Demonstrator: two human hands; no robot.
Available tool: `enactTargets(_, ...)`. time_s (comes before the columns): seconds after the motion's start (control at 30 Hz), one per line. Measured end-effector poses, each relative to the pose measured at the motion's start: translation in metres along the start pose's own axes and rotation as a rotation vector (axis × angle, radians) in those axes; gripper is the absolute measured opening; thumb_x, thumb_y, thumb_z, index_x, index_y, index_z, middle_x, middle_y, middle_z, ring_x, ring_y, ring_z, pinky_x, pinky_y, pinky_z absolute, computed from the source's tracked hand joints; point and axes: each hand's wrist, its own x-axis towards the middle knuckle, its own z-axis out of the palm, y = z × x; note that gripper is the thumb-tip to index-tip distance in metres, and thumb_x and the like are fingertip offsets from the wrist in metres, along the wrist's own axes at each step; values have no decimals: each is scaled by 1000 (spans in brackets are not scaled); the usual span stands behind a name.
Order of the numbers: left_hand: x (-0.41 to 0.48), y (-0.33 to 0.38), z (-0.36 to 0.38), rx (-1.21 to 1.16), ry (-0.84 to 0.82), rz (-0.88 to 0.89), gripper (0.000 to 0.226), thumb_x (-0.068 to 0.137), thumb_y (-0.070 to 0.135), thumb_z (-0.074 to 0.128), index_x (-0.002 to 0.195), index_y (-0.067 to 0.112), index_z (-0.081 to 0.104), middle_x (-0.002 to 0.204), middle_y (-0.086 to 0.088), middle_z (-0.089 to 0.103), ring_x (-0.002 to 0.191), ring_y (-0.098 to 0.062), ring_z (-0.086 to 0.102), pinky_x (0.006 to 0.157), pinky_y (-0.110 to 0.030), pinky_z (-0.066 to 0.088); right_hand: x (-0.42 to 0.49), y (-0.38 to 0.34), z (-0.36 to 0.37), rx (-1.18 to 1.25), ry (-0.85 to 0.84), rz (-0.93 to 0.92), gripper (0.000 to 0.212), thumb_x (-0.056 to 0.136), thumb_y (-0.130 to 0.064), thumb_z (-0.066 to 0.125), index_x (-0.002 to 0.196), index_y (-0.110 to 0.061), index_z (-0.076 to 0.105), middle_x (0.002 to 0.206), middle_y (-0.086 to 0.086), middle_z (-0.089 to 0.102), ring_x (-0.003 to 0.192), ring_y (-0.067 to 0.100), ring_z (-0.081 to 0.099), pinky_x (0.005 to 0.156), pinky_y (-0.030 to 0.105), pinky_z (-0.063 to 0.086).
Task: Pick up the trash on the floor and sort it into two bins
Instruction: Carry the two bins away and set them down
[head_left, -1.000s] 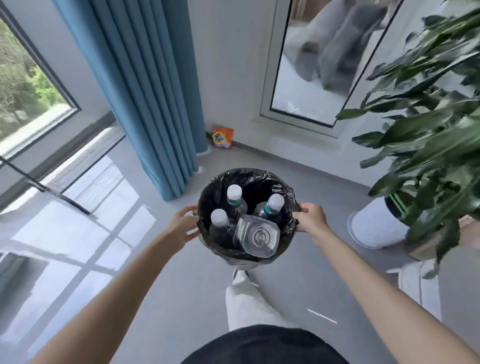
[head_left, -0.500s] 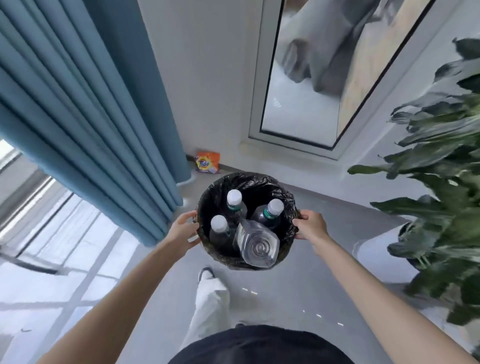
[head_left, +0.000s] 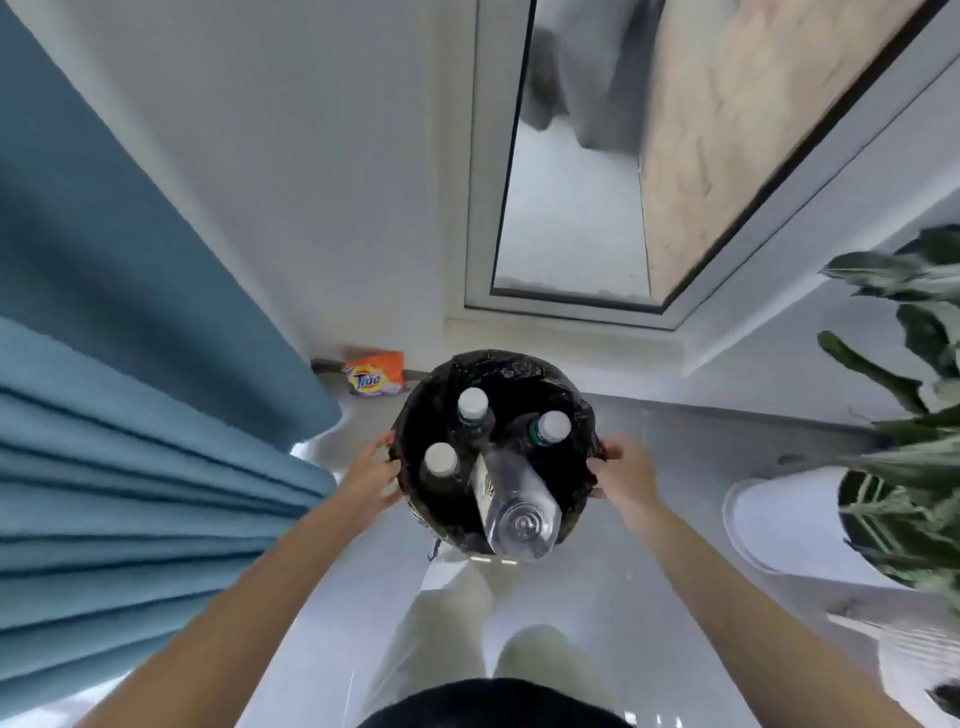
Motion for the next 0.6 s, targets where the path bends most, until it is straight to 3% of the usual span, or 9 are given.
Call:
enactTargets(0.1,39,29,6,29,1,-20,47,94,-7,41,126,26,46,84,1,54,71,-9,47,66,-22,43,33,-17,19,45,27,58,33,84,10,51,66,-16,55,70,5,57,71,28,60,65,42,57)
enactTargets(0.2,82,46,13,30,12,-55,49,94,-6,42,129,27,47,85,1,55,73,-9,48,73,-26,44,75,-21,40,117,-5,152,31,86,9,51,68,-16,57,69,6,56,70,28,58,77,50,56)
enactTargets(0.3,128,49,20,35,-2,-104,50,95,-5,44,133,27,46,88,2,56,77,-10,50,85,-32,41,119,-18,59,216,-53,308,18,93,2,48,92,-12,59,86,8,59,82,26,59,87,47,53)
enactTargets(0.4,175,44,24,36,-24,-164,53,94,-6,43,137,26,43,90,1,58,80,-11,53,87,-35,42,163,-6,77,255,-95,410,28,94,-1,46,117,-12,59,107,11,63,95,26,61,89,48,53)
enactTargets(0.6,283,18,34,52,-7,-208,53,93,-6,42,129,32,47,109,0,57,101,-19,53,90,-39,44,263,36,133,273,-151,522,41,93,3,41,124,-17,57,111,9,62,100,25,58,89,51,52)
